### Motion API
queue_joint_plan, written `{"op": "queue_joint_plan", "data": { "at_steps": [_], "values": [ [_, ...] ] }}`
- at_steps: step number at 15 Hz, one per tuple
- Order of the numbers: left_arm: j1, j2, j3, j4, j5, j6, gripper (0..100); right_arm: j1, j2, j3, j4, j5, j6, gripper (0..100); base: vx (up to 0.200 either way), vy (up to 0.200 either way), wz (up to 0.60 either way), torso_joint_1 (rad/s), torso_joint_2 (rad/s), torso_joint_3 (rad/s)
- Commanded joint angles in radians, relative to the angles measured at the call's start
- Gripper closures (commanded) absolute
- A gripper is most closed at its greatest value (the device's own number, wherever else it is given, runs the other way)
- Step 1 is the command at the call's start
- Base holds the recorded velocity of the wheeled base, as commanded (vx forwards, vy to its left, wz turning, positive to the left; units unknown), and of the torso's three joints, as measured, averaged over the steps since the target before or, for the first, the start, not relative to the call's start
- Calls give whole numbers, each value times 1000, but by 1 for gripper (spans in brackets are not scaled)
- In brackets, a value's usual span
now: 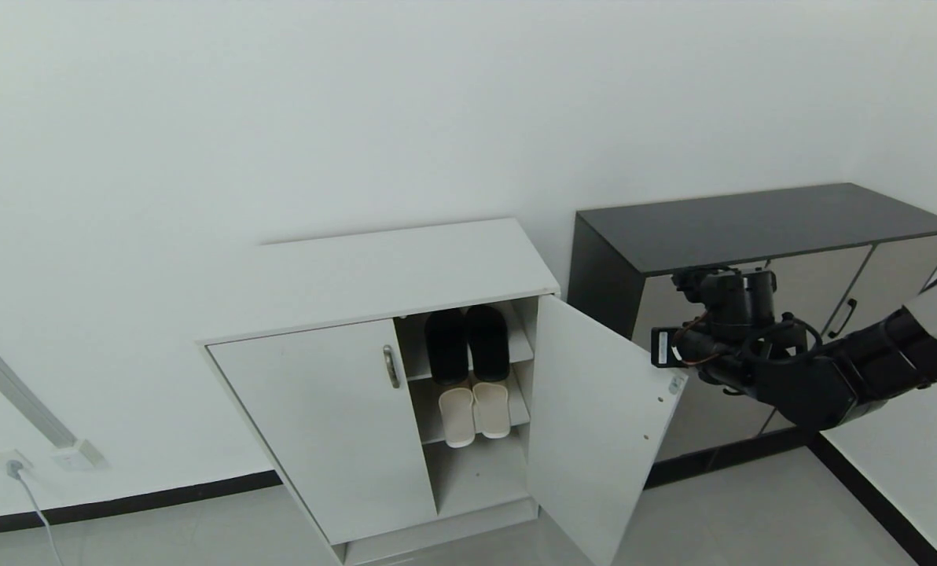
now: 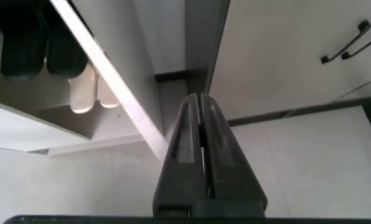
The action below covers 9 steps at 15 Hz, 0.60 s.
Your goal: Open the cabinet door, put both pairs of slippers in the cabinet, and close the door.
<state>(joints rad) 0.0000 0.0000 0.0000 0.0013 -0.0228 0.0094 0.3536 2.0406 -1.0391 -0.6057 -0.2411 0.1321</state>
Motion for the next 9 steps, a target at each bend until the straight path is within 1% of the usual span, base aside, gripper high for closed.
{"op": "queue_joint_plan", "data": {
  "at_steps": [1, 5, 9],
  "values": [
    [0, 0, 0, 0, 0, 0, 100, 1, 7, 11, -2, 2, 0, 100, 0, 0, 0, 0, 0, 0],
    [0, 0, 0, 0, 0, -2, 100, 13, 13, 33, -2, 3, 0, 100, 0, 0, 0, 0, 0, 0],
    [0, 0, 0, 0, 0, -2, 100, 65, -7, 62, -5, 0, 3, 100, 0, 0, 0, 0, 0, 0]
  ]
}}
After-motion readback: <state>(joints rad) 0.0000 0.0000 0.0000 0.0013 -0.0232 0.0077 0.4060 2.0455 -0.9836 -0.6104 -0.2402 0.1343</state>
